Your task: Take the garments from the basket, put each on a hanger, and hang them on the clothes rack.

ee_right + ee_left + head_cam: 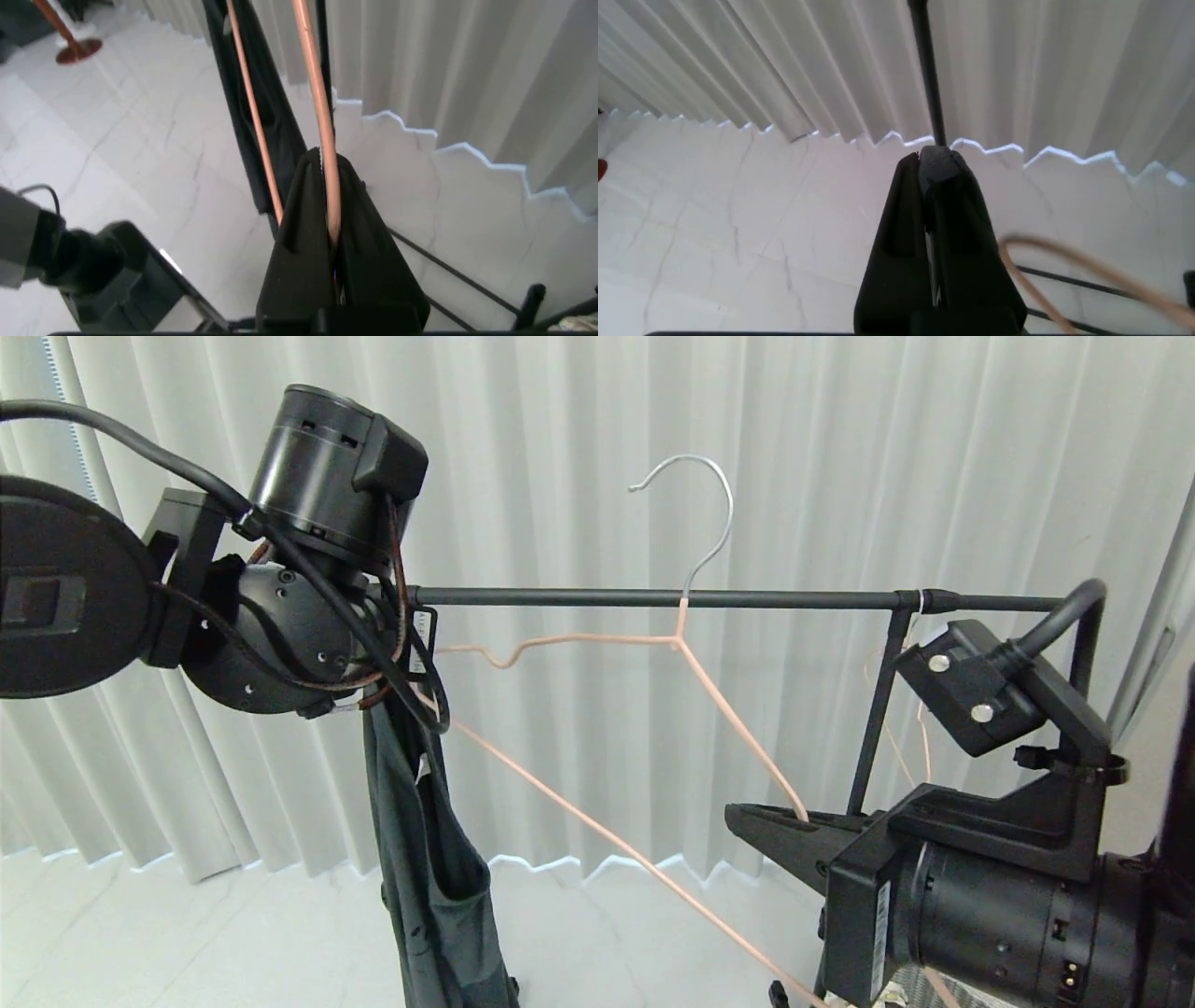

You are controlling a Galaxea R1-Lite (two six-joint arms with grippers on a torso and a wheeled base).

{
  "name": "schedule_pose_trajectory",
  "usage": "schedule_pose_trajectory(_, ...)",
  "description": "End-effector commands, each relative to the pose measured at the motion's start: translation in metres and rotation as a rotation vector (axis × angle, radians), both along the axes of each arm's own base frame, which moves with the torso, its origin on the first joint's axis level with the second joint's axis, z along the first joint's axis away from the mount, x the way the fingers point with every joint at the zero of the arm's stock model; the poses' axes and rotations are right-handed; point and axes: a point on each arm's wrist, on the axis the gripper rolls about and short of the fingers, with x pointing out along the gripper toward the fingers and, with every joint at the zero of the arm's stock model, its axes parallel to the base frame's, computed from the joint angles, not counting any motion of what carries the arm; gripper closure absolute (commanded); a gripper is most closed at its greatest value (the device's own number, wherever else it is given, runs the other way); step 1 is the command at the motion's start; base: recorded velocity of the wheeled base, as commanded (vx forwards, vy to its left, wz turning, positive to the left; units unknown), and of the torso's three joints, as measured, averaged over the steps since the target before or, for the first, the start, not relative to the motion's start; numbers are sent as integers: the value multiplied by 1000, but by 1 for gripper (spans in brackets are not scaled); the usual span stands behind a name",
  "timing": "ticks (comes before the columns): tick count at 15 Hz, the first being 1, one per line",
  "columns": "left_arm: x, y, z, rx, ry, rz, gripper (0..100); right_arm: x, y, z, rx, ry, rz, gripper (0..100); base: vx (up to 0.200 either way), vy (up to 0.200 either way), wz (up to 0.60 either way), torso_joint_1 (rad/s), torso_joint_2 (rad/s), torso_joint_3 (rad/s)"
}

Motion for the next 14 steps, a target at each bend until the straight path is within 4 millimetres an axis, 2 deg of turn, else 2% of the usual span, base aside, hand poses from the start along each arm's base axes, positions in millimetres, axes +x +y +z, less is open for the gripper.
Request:
schedule_pose_trajectory(1, -6, -3, 4, -15, -10, -29, 100, 1, 0, -7, -6, 4, -2, 100, 0, 0, 0, 0, 0, 0)
schedule_pose_trajectory(9, -15, -7, 10, -96, 13, -167, 100, 0, 0, -11, 0, -5, 3, 100, 0, 0, 0, 0, 0, 0)
schedule_pose_trajectory(14, -12, -6, 9, -124, 33, -206, 100, -11, -15, -5, 22, -23, 32, 100, 0, 0, 0, 0, 0, 0)
